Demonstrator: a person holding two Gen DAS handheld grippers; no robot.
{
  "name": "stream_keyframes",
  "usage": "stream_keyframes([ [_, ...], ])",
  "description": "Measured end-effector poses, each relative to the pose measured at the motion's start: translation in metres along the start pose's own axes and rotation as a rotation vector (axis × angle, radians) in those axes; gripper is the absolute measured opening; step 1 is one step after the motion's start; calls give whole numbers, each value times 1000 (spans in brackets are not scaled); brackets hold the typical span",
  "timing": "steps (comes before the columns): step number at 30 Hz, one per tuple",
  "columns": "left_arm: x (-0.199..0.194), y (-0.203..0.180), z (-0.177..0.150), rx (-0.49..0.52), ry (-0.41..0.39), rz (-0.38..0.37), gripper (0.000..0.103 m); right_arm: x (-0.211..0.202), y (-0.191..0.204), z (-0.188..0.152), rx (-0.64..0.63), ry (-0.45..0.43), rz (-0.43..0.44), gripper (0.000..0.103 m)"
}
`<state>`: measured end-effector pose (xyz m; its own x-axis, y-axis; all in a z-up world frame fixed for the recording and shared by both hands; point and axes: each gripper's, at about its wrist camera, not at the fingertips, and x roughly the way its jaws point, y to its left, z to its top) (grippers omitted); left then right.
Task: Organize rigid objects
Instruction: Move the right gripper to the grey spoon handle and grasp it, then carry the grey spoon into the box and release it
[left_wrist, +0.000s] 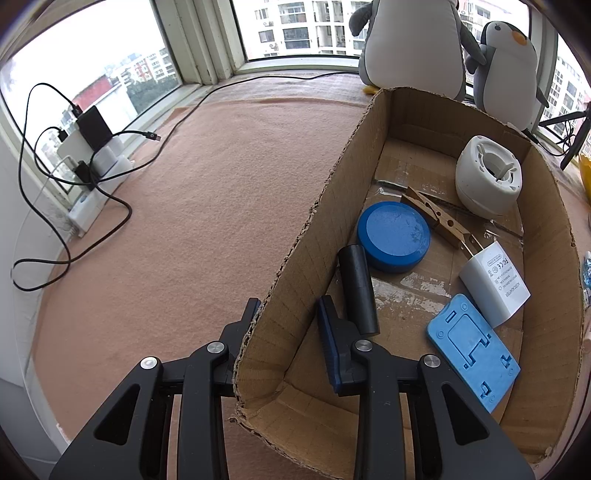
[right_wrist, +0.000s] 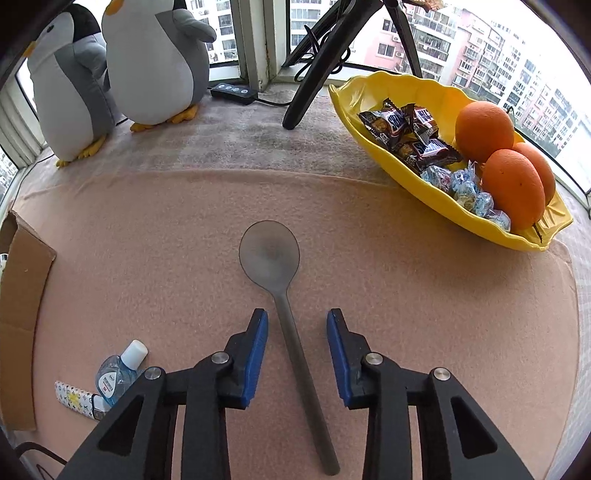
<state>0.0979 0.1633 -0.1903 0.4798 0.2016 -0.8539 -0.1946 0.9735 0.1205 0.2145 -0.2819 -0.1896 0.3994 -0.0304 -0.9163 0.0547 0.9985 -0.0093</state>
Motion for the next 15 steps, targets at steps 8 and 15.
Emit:
stream_keyframes([
  [8,0,0,0,0,0,0,29,1,0,0,4,12,30,9],
  [15,0,0,0,1,0,0,29,-6,-1,-14,17,10,38,7],
])
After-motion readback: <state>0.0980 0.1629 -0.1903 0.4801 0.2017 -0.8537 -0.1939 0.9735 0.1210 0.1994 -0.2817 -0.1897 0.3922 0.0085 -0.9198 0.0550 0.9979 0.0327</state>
